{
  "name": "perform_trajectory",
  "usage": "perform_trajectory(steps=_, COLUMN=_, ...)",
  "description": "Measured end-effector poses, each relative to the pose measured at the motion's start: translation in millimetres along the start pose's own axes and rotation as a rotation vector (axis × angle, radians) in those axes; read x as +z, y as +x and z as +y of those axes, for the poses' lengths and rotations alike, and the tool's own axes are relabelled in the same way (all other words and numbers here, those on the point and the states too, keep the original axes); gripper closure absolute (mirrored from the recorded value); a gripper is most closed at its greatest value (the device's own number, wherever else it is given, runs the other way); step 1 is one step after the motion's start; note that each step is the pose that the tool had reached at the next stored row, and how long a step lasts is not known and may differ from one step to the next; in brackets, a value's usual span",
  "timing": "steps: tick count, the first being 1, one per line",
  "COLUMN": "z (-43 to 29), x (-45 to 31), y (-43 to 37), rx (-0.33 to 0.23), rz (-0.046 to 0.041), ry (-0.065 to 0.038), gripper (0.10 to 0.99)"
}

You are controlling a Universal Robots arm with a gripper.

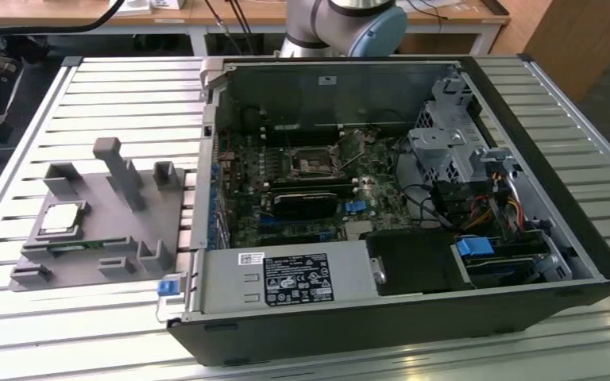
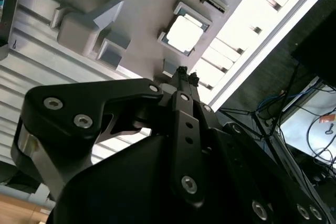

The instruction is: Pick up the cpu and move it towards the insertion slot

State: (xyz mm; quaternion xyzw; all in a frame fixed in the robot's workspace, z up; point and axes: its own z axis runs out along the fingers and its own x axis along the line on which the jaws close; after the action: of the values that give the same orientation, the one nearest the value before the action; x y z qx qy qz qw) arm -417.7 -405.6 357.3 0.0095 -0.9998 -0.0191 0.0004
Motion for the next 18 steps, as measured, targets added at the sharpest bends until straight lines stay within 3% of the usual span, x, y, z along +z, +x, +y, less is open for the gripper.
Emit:
perform_trajectory(steps=5, z=0.0, x=1.5, y=1.5, rx=0.0, rz=-0.0001, ry=0.0, gripper=0.973)
perform_trajectory(steps=6, z=0.0, x=1.9, y=1.5, rx=0.0, rz=-0.0002, ry=0.0, gripper=0.918)
perform_trajectory(steps=7, z=-0.1, x=2.5, y=1.5, rx=0.0, rz=-0.0004, ry=0.0, gripper=0.918)
perform_trajectory(steps=9, z=-0.1, x=3.5, y=1.5, rx=0.0, rz=-0.0003, ry=0.0, gripper=0.792)
perform_trajectory(steps=10, z=-0.1, x=4.1, y=1.5, rx=0.0, rz=-0.0003, ry=0.0, gripper=0.792)
perform_trajectory(steps=12, z=-0.2, x=5.4, y=1.5, rx=0.0, rz=-0.0003, ry=0.0, gripper=0.678)
perform_trajectory(steps=13, z=-0.2, x=6.1, y=1.5, rx=0.0, rz=-0.0003, ry=0.0, gripper=0.678)
perform_trajectory(steps=14, z=-0.3, x=6.8, y=1.5, rx=0.0, rz=-0.0003, ry=0.0, gripper=0.62)
perform_trajectory(steps=15, z=-0.3, x=7.6, y=1.5, rx=0.0, rz=-0.0003, ry=0.0, gripper=0.62)
perform_trajectory(steps=17, z=-0.3, x=8.9, y=1.5, rx=0.0, rz=-0.0003, ry=0.0, gripper=0.506)
perform_trajectory(steps=18, z=-0.4, x=9.5, y=1.5, rx=0.0, rz=-0.0003, ry=0.0, gripper=0.506)
